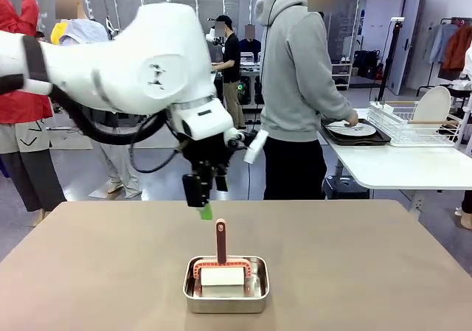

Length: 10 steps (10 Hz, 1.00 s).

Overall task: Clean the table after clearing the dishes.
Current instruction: When the right (or left) Handle tray is removed, use the right hand (or left hand) to clean the right (or left) side of the table with the Lint Roller.

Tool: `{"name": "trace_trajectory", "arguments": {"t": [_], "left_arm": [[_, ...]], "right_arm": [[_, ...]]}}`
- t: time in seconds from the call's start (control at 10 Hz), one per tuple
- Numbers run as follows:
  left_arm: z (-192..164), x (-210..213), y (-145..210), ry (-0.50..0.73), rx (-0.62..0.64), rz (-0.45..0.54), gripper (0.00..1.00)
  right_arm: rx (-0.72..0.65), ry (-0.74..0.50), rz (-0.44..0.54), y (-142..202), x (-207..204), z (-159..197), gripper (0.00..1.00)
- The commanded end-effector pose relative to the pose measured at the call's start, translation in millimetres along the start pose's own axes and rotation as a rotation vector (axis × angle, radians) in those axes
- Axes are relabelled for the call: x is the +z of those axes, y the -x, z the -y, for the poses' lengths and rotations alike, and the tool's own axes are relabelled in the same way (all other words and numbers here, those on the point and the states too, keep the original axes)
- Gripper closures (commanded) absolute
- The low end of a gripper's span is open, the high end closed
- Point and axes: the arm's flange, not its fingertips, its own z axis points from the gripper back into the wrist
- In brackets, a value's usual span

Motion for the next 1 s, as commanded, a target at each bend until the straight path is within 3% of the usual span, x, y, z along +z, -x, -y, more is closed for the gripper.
{"name": "trace_trajectory", "arguments": {"t": [0.0, 0.4, 0.9], "left_arm": [[-21.9, -8.4, -4.9, 0.022, 0.020, -0.046, 0.00], [-45.3, -44.2, -6.2, 0.076, 0.176, -0.083, 0.00], [-59.2, -84.9, 5.4, 0.115, 0.262, -0.141, 0.00]], "right_arm": [[0.010, 0.009, -0.011, 4.1, 2.1, -3.5, 0.00], [0.010, 0.009, -0.011, 4.1, 2.1, -3.5, 0.00], [0.010, 0.009, -0.011, 4.1, 2.1, -3.5, 0.00]]}}
